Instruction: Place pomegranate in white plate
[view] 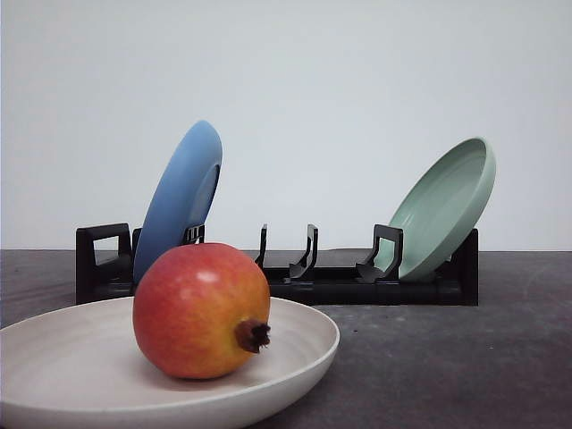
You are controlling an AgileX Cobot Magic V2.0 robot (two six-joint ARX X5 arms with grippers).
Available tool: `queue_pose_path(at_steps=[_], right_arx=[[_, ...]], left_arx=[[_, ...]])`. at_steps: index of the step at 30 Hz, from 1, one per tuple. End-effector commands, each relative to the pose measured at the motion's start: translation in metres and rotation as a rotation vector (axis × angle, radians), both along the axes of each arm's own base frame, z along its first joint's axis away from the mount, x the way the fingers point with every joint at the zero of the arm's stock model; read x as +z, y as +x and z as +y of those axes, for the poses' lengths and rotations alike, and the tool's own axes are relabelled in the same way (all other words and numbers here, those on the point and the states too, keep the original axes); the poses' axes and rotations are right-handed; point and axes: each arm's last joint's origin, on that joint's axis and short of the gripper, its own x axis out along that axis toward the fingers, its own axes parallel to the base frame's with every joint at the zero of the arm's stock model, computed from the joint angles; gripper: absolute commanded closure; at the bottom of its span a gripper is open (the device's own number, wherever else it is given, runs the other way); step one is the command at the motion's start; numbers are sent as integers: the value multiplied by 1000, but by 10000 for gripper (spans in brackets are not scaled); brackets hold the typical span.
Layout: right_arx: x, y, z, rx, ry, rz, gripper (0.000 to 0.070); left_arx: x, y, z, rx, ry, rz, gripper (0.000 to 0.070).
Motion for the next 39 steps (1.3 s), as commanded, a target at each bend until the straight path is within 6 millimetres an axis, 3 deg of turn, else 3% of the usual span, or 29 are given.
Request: queue_pose_path(at_steps=[1, 4, 8, 9, 10, 11, 12, 13, 14, 15, 17, 39], right_arx=[[-4, 2, 3, -8, 26, 12, 0], [-14, 6, 8, -11, 17, 26, 0], [-12, 8, 11, -11, 41, 6, 0], [-11, 9, 12, -14, 57, -9, 0], [-9, 10, 12, -19, 70, -22, 0], [-7, 10, 13, -26, 82, -36, 75], [-6, 10, 13, -26, 93, -45, 345], [-5, 11, 13, -28, 100, -52, 649], [-5, 11, 13, -38, 103, -60, 689], [-4, 12, 13, -54, 105, -70, 666], [-3, 12, 13, -73, 104, -87, 691], [-3, 12, 13, -75, 102, -92, 691]], left_arx=[[4, 0, 1, -1, -18, -12, 75], [4, 0, 2, 9, -15, -18, 74], [4, 0, 2, 9, -14, -18, 77], [4, 0, 2, 10, -14, -18, 106], [4, 0, 2, 10, -13, -18, 200], [4, 0, 2, 10, -10, -19, 378], [3, 0, 2, 9, 0, -21, 625], [3, 0, 2, 9, 7, -23, 683], [3, 0, 2, 9, 13, -22, 697], [2, 0, 2, 11, 14, -20, 700], [2, 0, 2, 12, 10, -18, 700], [-3, 0, 0, 8, 11, -19, 700]])
